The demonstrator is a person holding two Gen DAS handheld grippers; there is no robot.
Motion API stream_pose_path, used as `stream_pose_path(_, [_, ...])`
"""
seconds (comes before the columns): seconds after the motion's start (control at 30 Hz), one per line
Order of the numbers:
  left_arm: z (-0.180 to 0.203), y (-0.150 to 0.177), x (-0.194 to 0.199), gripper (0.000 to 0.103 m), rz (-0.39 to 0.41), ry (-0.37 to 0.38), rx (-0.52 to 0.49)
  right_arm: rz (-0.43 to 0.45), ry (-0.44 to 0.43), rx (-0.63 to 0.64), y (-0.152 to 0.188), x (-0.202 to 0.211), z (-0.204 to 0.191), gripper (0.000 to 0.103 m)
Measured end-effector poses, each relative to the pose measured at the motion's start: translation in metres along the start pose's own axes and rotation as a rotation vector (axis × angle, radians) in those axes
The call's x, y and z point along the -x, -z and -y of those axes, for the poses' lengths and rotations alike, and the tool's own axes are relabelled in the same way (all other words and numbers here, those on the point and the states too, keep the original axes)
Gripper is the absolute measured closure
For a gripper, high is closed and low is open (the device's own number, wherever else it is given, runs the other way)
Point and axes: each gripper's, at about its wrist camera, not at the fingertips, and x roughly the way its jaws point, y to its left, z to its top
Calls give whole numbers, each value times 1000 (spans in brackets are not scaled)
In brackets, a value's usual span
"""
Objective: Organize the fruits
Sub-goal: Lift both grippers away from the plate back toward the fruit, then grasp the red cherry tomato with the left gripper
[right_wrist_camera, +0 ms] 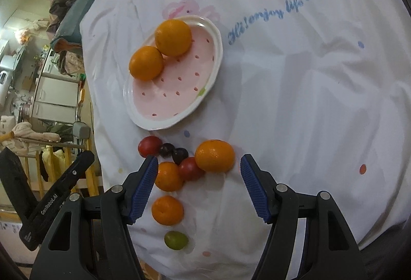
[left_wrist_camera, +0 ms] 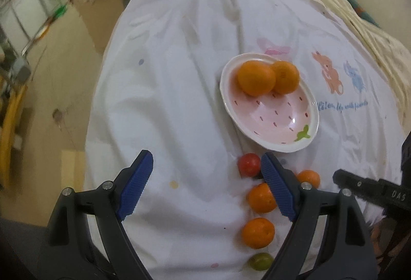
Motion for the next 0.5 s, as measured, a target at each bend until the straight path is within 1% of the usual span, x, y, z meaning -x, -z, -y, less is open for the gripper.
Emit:
stream_pose_path(0.07, [-5, 0, -6, 20, -23, -3, 20, -8, -8, -15, 0, -3, 2, 34])
stream_pose_path(0.1, [-6, -1, -9, 20, -37, 10, 34, -10, -7, -20, 0, -4, 2, 34])
stream_pose_path(0.13, [-8, 0, -13, 20, -52, 39, 50, -11, -7, -24, 0, -5, 3, 34])
stream_pose_path(0.17, [-8, 0, -17, 20, -62, 48, 54, -13, -7, -29, 0, -6, 3, 34])
stream_pose_path(0.2, [-8, 2, -21, 20, -72, 41, 53, -14, -6, -30, -1, -6, 4, 34])
stream_pose_path(0.23, [-7, 3, -26, 21, -90, 40, 56, -16, -2, -32, -1, -7, 4, 34])
stream_pose_path(0.3, [-5, 4, -36, 23, -133, 76, 78, -18, -1, -39, -2, -8, 6, 34])
stream_pose_path(0.37, [-2, 5, -45, 29, -166, 102, 95, -17, -1, -50, -2, -9, 8, 34])
stream_pose_path(0.43, [6, 5, -53, 39, -189, 117, 93, -15, -4, -59, -4, -9, 11, 34])
stream_pose_path(0.5, [13, 4, -61, 42, -208, 128, 90, -15, -7, -70, -5, -9, 13, 34])
